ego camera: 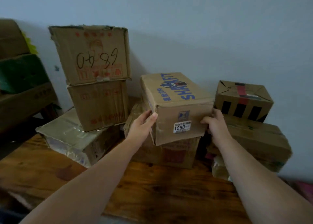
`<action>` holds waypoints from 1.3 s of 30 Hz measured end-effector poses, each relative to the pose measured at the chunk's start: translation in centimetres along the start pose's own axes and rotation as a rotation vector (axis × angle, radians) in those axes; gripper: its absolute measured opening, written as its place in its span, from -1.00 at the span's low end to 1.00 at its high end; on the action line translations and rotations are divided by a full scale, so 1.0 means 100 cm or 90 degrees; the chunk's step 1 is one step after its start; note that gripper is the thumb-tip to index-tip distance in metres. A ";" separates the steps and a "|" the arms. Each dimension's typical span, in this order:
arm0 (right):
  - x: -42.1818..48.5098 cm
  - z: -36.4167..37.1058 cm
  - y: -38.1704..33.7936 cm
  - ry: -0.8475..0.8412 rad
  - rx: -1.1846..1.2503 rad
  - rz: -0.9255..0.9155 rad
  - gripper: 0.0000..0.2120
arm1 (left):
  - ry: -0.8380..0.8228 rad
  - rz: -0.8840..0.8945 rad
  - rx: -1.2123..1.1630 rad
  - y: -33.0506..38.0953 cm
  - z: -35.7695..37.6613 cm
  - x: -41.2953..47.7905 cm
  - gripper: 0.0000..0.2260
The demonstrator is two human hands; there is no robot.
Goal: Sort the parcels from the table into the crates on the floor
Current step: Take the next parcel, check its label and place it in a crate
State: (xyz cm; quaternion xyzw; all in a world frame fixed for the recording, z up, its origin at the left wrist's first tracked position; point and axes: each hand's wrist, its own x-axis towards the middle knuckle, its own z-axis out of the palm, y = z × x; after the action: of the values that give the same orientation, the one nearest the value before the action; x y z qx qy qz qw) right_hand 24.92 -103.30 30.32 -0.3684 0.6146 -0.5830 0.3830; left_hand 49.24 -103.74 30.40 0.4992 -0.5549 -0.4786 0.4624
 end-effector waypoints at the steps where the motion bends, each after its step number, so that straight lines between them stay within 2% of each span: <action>1: -0.008 0.007 0.002 -0.003 0.010 0.016 -0.54 | -0.029 -0.003 0.003 0.000 -0.008 0.001 -0.49; 5: -0.031 0.031 0.008 -0.001 0.046 0.026 -0.45 | -0.188 -0.042 0.034 -0.001 -0.032 0.004 -0.12; 6: -0.036 0.037 0.009 0.007 0.047 0.025 -0.45 | -0.213 -0.044 0.036 -0.002 -0.036 0.005 -0.09; 12: -0.059 0.053 0.007 0.032 0.042 0.000 -0.49 | -0.224 -0.050 -0.011 -0.003 -0.055 0.008 -0.32; 15: -0.065 0.055 -0.006 0.020 0.075 -0.034 -0.55 | -0.195 0.007 -0.003 0.006 -0.059 0.006 -0.42; 19: -0.071 0.052 -0.029 -0.021 0.111 -0.082 -0.52 | -0.166 0.085 -0.034 0.026 -0.061 -0.003 -0.53; 23: -0.078 0.052 -0.050 -0.064 0.055 -0.137 -0.75 | -0.095 0.061 -0.052 0.050 -0.070 0.000 -0.53; 25: -0.081 0.051 -0.060 -0.062 0.030 -0.161 -0.85 | -0.096 0.065 -0.022 0.063 -0.075 0.000 -0.48; 27: -0.083 0.048 -0.068 -0.057 0.056 -0.153 -0.71 | -0.118 0.063 -0.018 0.074 -0.078 -0.003 -0.34; 29: -0.083 0.041 -0.075 -0.061 0.106 -0.119 -0.59 | -0.135 0.053 -0.024 0.079 -0.081 -0.004 -0.10; 30: -0.083 0.037 -0.078 -0.069 0.129 -0.106 -0.57 | -0.145 0.051 -0.015 0.079 -0.083 -0.005 -0.01; 32: -0.085 0.030 -0.084 -0.081 0.165 -0.081 -0.60 | -0.188 0.054 0.011 0.079 -0.088 -0.005 0.04; 36: -0.086 0.021 -0.090 -0.112 0.178 -0.114 -0.61 | -0.273 0.087 0.031 0.075 -0.097 0.000 -0.17; 39: -0.089 0.025 -0.089 -0.162 0.125 -0.177 -0.63 | -0.214 0.117 -0.007 0.076 -0.098 0.001 -0.56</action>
State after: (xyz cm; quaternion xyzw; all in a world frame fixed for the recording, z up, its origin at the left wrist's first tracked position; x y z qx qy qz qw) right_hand 31.07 -96.83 39.55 -0.4812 0.4451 -0.6359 0.4075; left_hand 58.11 -104.23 39.05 0.3570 -0.6651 -0.5137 0.4079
